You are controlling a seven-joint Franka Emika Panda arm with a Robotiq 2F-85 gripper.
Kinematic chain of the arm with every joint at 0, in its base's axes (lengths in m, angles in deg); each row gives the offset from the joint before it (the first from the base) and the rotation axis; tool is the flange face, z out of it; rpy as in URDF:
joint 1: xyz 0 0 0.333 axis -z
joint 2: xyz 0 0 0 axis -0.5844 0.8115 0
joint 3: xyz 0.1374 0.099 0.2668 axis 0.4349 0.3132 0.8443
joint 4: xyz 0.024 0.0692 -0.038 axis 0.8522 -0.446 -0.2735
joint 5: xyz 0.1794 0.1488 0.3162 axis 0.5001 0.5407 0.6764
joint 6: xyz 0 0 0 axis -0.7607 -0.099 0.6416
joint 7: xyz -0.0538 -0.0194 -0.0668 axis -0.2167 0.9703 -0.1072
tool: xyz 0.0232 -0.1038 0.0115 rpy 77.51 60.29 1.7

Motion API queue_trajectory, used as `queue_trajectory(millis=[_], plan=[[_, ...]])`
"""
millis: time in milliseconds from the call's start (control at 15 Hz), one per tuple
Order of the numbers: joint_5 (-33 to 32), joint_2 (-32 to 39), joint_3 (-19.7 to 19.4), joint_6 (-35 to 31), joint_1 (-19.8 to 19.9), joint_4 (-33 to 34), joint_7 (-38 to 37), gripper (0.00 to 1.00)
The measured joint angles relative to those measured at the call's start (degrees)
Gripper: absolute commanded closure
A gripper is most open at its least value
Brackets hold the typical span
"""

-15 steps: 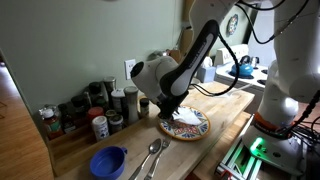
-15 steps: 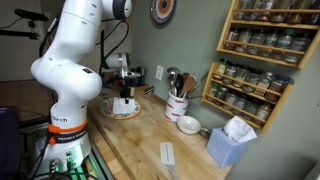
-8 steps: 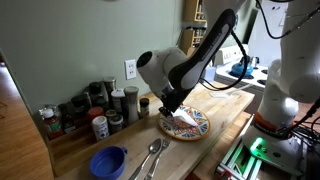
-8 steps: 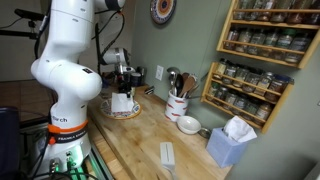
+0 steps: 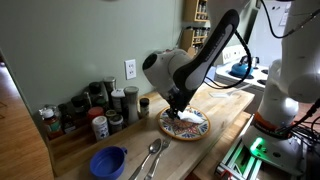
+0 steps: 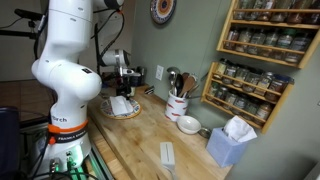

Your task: Put the paper towel on the orange tray

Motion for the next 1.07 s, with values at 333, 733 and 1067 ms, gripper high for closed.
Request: queue_trajectory(millis=[333,733,1067], plan=[[2.7,0.97,-0.69,-9.53,2.68,-3.59,4.54,0.0],[13.76,-0.29,-0.96,-29.64,5.61,-8.7,16.01,0.0],[21.46,-4.68,-1.03,-36.04,6.28,-13.91,21.29,0.0]])
